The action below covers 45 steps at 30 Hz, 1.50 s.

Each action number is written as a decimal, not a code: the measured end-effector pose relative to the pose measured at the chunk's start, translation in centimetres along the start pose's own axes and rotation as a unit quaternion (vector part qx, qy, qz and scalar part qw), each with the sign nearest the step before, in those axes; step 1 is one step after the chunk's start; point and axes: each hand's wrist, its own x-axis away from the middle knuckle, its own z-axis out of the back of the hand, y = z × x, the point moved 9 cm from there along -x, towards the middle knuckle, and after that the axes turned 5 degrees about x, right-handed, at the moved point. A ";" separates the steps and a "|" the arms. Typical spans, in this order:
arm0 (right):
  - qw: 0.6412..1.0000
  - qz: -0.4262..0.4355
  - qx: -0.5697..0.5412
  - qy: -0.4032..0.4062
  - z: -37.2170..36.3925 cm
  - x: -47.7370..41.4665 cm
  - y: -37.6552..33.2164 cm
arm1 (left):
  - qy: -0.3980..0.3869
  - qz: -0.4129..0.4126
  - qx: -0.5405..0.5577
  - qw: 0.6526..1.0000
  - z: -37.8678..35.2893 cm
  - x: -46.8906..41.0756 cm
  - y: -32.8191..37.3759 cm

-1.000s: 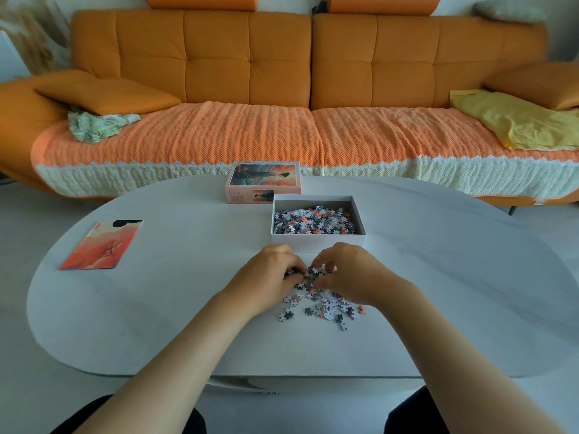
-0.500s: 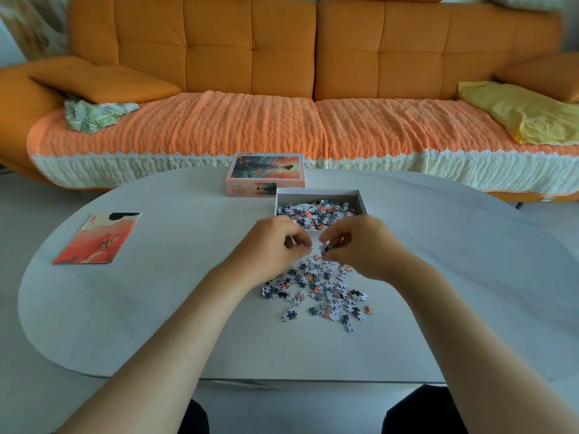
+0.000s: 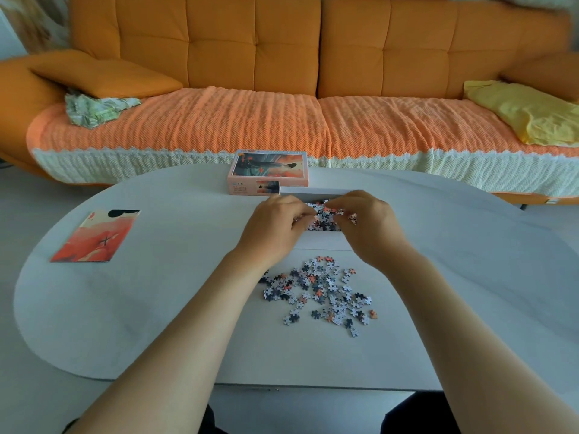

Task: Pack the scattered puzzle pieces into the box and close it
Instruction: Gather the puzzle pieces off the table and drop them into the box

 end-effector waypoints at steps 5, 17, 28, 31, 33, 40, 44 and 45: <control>0.997 0.062 -0.027 -0.049 0.0 2.1 -2.2 | -0.008 0.023 0.014 1.000 2.4 2.2 -0.2; 0.943 0.064 0.094 -0.312 -5.1 7.0 -2.6 | -0.248 0.155 -0.043 0.955 0.1 9.7 -3.1; 0.960 0.018 0.107 -0.259 -3.0 6.5 -1.6 | -0.236 0.149 0.022 0.960 0.2 9.1 -1.9; 0.948 -0.001 0.122 -0.295 -4.1 7.1 -1.4 | -0.253 0.142 -0.013 0.957 -0.9 9.6 -1.7; 0.947 0.001 0.120 -0.299 -4.6 7.1 -1.8 | -0.241 0.110 -0.030 0.964 -1.9 9.3 -0.6; 0.962 -0.002 0.065 -0.264 -5.0 6.1 -2.9 | -0.200 0.110 0.021 0.973 -2.4 7.9 0.4; 0.969 -0.012 0.055 -0.241 -4.7 5.5 -2.5 | -0.172 0.112 0.039 0.978 -1.8 7.3 0.2; 0.970 -0.011 0.053 -0.236 -4.6 5.4 -2.5 | -0.164 0.113 0.043 0.979 -1.6 7.2 0.2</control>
